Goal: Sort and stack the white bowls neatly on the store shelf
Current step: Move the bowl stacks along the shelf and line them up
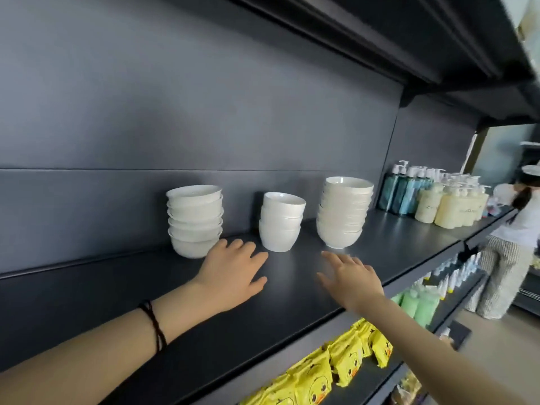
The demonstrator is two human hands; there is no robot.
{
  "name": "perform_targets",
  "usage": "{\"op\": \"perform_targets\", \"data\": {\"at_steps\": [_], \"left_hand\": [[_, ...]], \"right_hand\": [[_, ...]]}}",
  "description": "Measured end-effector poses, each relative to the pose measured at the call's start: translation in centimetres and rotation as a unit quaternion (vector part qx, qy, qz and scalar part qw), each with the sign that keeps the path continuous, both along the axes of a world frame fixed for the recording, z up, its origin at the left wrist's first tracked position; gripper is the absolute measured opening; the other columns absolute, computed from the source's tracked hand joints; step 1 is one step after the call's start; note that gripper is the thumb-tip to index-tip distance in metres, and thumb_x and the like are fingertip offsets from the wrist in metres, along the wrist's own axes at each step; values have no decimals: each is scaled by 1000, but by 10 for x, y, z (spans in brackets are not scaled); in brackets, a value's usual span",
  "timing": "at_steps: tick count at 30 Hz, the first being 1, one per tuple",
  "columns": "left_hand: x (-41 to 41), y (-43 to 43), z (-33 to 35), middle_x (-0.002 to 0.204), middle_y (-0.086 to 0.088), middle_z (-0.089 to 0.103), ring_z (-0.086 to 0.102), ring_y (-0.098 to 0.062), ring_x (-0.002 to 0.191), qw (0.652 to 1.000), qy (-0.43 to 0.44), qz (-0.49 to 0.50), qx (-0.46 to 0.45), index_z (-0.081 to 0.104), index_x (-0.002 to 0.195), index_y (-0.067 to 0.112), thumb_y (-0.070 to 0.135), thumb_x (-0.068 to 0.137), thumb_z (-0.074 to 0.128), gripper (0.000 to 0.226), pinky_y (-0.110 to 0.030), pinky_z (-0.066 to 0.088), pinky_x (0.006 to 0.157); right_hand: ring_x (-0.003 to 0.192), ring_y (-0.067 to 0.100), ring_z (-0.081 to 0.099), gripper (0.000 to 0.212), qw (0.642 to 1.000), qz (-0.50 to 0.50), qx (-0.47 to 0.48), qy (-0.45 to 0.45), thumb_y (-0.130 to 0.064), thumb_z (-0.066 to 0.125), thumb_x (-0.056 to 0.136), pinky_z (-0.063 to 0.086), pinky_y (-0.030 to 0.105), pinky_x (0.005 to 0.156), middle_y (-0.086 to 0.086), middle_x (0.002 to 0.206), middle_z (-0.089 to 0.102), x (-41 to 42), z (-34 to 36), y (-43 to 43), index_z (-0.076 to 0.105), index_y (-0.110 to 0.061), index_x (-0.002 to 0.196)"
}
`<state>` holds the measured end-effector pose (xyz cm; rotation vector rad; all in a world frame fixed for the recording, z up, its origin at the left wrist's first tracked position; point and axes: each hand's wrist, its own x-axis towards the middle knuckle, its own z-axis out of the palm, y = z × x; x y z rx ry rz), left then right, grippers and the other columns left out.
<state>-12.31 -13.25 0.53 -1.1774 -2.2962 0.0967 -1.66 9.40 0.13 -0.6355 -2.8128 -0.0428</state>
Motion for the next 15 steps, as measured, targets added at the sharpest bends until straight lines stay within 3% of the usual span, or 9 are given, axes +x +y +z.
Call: {"op": "perform_targets", "data": {"at_steps": [5, 9, 12, 15], "left_hand": [[-17, 68, 9, 100, -1, 63, 63, -24, 87, 999, -2, -36, 1, 59, 118, 20, 51, 86, 37, 49, -33, 40, 65], [-27, 118, 9, 128, -1, 51, 55, -21, 111, 998, -19, -62, -1, 27, 148, 18, 52, 94, 38, 65, -33, 41, 76], [-32, 149, 11, 139, 2, 41, 48, -17, 119, 990, -112, -63, 56, 6, 153, 19, 55, 95, 37, 75, -32, 45, 80], [-34, 182, 10, 155, 5, 23, 36, -15, 134, 966, -211, -80, 129, -8, 152, 24, 58, 92, 44, 86, -37, 42, 103]], "right_hand": [[134, 26, 39, 53, 998, -36, -56, 13, -52, 41, 96, 36, 41, 104, -1, 146, 42, -17, -4, 64, 31, -32, 144], [136, 27, 36, 65, 995, -47, -81, 22, -56, 41, 95, 35, 43, 107, 2, 149, 39, -26, -4, 116, 22, -28, 150], [139, 29, 34, 72, 986, -38, -153, 56, -59, 44, 93, 33, 45, 110, 4, 153, 35, -36, -5, 155, 19, -25, 151], [143, 25, 30, 83, 959, 20, -260, 106, -63, 49, 88, 29, 41, 114, 5, 156, 31, -48, -8, 188, 16, -25, 153]]}}
